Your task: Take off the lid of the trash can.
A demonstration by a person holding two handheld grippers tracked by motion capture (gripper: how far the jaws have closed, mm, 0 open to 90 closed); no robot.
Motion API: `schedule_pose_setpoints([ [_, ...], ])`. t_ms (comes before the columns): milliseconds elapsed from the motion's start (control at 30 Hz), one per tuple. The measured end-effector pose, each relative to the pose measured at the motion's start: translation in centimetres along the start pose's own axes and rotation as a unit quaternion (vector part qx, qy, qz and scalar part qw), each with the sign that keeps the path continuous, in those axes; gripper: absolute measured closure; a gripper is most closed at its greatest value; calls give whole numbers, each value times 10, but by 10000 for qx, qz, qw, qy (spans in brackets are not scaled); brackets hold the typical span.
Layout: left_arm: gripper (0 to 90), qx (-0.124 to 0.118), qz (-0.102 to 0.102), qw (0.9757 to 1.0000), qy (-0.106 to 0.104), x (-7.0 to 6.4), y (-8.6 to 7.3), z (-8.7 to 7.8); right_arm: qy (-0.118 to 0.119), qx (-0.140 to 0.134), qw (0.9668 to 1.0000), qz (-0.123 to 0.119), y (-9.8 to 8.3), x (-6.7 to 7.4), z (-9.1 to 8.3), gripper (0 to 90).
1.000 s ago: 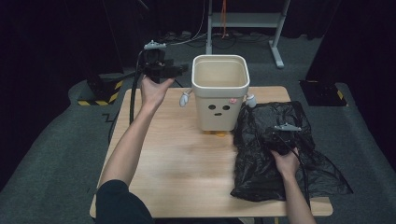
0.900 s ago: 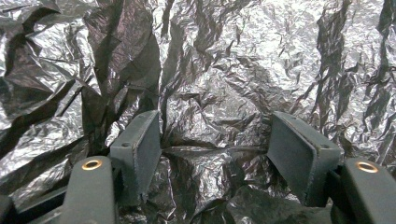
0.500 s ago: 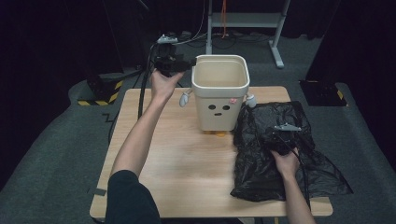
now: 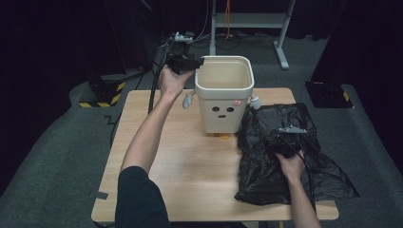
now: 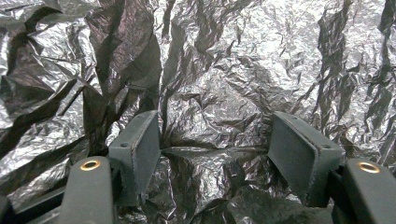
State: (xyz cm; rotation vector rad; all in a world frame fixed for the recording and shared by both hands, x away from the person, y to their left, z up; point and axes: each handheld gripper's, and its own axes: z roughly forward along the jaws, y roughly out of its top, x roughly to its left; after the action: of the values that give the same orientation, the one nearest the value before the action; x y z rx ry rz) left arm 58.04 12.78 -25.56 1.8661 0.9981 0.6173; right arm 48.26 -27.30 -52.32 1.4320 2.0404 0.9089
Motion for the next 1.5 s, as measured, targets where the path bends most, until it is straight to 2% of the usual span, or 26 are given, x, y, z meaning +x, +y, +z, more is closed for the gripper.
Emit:
schedule_pose_setpoints([
  [233, 645, 37, -25, 9999, -95, 1, -1, 7, 11, 5, 10000, 1, 0, 0, 0, 334],
  [433, 704, 59, 50, 10000, -58, 0, 1, 6, 16, 4, 10000, 0, 0, 0, 0, 334],
  [800, 706, 269, -68, 9996, -78, -2, 5, 13, 13, 0, 10000, -8, 0, 0, 0, 334],
  [867, 706, 318, -40, 9995, -62, -2, 5, 14, 14, 1, 10000, -9, 0, 0, 0, 334],
  [1167, 719, 322, -251, 9992, -50, -2, 5, 16, 18, 1, 10000, -10, 0, 0, 0, 334],
  [1367, 713, 445, -283, 9985, 125, -5, 7, 18, 16, 1, 10000, -10, 0, 0, 0, 334],
  [1500, 708, 413, -379, 9984, 45, -3, 7, 23, 17, 6, 10000, -5, 0, 0, 0, 334],
])
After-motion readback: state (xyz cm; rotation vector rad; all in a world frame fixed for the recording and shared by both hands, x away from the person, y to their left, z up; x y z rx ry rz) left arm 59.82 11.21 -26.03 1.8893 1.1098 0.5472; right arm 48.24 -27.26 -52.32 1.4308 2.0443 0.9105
